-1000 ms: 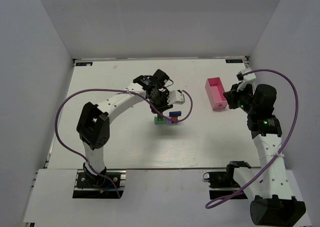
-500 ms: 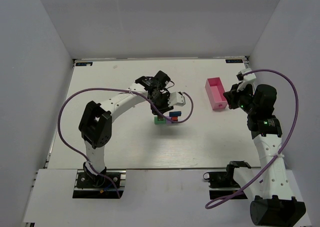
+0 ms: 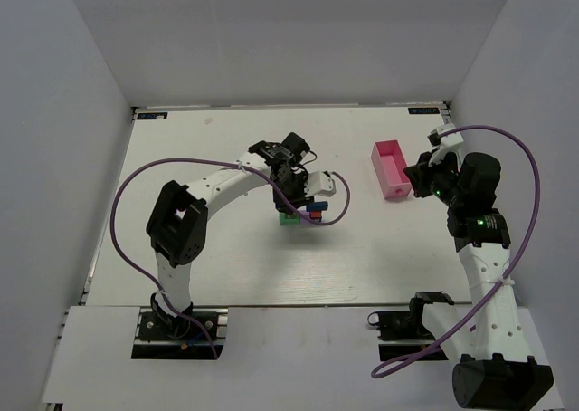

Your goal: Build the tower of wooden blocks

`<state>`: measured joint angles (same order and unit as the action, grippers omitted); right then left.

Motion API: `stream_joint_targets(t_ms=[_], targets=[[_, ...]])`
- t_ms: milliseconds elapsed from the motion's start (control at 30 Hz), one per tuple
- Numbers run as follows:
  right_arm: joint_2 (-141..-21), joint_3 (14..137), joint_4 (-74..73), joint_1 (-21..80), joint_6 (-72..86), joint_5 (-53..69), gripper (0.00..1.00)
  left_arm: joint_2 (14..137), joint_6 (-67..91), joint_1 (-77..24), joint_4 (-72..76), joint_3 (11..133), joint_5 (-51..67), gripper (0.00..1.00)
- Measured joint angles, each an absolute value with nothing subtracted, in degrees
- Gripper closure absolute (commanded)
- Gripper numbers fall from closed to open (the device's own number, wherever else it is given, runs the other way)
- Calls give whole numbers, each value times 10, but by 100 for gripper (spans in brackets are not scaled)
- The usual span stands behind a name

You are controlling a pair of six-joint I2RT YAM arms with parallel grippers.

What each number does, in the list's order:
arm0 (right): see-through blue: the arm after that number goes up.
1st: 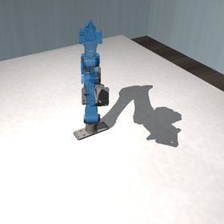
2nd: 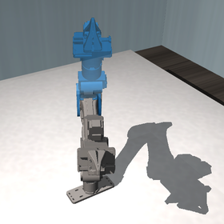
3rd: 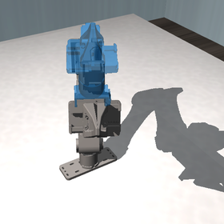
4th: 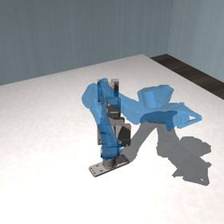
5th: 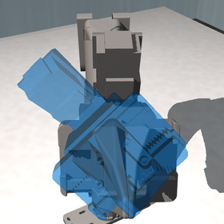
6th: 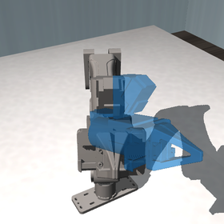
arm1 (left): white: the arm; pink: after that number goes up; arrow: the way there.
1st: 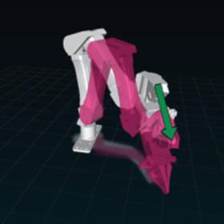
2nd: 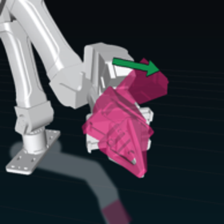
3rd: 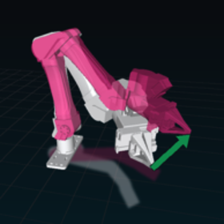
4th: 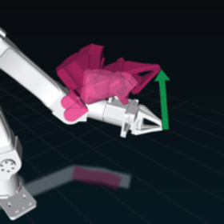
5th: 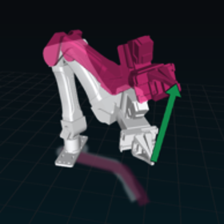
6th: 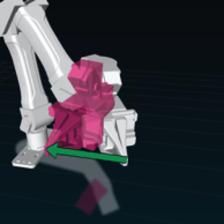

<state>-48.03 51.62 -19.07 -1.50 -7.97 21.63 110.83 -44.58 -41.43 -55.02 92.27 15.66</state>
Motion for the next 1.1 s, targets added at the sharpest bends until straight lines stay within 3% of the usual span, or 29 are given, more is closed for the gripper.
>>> stream_joint_targets(t_ms=[1100], targets=[[-480,516,-191,-15,-80,216,100,1112,-435,-414,-533,922,139,83]])
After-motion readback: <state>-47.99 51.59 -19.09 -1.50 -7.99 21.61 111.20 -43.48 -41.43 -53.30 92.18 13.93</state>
